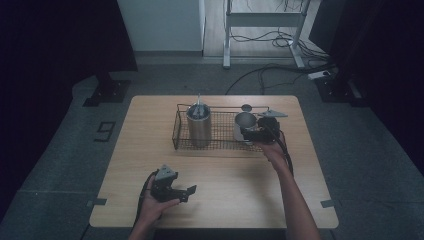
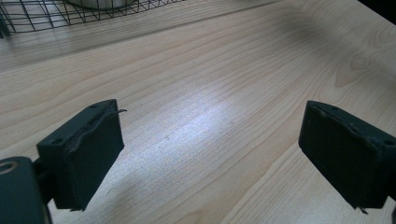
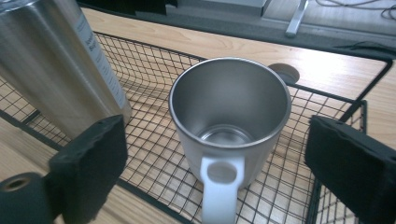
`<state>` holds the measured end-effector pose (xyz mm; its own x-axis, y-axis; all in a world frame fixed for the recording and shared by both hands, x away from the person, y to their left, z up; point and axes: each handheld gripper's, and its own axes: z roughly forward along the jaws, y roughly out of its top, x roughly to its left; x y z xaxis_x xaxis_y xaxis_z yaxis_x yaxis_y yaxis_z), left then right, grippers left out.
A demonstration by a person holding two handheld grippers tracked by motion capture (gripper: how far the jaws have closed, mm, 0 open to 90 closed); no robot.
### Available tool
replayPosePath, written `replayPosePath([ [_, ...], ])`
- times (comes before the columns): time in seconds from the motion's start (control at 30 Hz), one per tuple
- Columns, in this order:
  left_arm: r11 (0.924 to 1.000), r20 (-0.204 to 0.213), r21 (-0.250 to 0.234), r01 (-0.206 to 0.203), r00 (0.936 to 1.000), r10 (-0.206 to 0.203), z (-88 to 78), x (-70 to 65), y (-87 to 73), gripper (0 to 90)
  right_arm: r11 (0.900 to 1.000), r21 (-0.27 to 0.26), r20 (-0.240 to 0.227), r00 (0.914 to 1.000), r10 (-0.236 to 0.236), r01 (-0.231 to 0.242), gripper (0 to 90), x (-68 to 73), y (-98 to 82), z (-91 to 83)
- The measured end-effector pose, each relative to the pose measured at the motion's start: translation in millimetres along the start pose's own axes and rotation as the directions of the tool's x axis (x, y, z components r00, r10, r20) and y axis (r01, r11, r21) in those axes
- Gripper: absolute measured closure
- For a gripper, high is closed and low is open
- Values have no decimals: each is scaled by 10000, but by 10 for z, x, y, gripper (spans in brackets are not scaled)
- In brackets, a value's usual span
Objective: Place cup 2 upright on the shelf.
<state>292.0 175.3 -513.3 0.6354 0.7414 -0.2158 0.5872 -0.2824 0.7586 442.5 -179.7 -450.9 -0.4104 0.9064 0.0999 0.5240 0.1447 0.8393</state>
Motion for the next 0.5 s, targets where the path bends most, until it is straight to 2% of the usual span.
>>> replayPosePath([
  [0.27,10000,-36,-23,15,10000,-15,-11,10,-1,64,9997,-237,-140,9999,44,-47,93,6,-151,-232],
  [0.5,10000,-72,6,6,10000,-6,-5,11,-5,64,9992,-393,-334,9994,57,-70,127,-9,-372,-430],
])
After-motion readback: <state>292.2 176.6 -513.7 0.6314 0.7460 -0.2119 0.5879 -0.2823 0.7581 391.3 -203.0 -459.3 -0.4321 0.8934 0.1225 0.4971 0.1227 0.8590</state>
